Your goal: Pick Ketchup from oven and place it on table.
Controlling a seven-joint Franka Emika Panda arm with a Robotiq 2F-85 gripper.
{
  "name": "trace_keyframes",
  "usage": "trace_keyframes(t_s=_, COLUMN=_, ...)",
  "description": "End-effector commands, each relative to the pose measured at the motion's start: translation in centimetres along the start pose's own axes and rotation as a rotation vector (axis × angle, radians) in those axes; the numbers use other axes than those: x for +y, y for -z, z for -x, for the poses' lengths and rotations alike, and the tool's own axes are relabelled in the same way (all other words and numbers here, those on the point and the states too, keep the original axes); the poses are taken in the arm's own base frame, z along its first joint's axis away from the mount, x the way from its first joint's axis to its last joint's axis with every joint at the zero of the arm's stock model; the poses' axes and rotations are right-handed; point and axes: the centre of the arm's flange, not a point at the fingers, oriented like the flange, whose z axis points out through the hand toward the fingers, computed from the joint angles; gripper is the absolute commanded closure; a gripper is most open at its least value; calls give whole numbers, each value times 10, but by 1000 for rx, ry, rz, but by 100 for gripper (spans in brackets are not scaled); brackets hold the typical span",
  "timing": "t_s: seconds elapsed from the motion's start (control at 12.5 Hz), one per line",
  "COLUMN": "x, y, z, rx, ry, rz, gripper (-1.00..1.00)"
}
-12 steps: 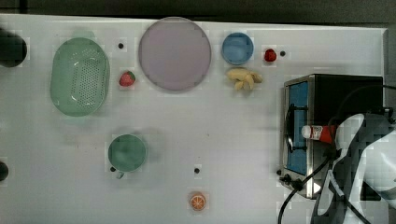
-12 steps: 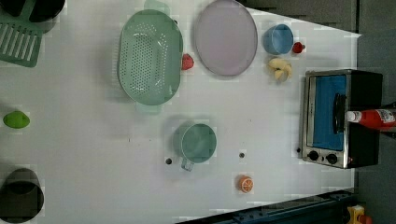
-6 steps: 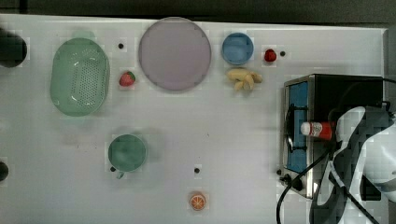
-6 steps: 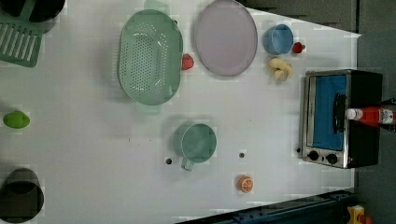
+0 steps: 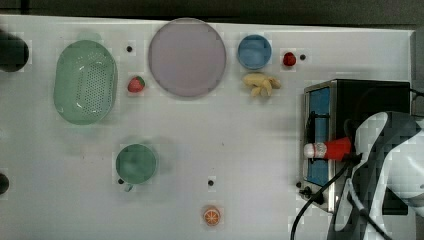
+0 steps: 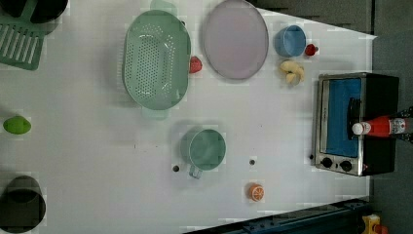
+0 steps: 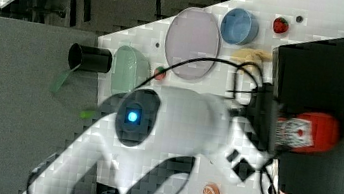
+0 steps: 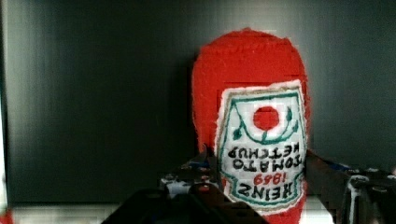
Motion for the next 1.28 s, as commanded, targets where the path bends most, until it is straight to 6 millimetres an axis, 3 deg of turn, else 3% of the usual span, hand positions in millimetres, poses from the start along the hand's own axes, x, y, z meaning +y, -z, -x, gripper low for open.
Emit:
trace_keyframes(t_s=0.08, x=-58, y=106, z=96, rx=32, ry=225, rz=-143, gripper=-20)
trace_keyframes(t_s=0.24, x=-71, y=128, z=170, rx=-13, ry=357, rz=-138, gripper=-20)
trace_keyframes(t_s=0.56, x=-88, y=152, z=292, rx=-26, ry=575, rz=-174, gripper=-20)
trace_keyframes(t_s=0.64, x=-91, y=152, z=332, rx=-31, ry=644, rz=-173, gripper=-20)
trace_keyframes(t_s=0.72, x=-88, y=122, z=377, rx=-52, ry=721, rz=-115, gripper=-20)
trace_keyframes(t_s=0.88, x=-78, y=68, z=376, rx=-70, ry=717, rz=-45, gripper=-20)
trace_keyframes(t_s=1.28, x=-58, y=-27, z=361, rx=-24, ry=698, rz=-47, gripper=-20)
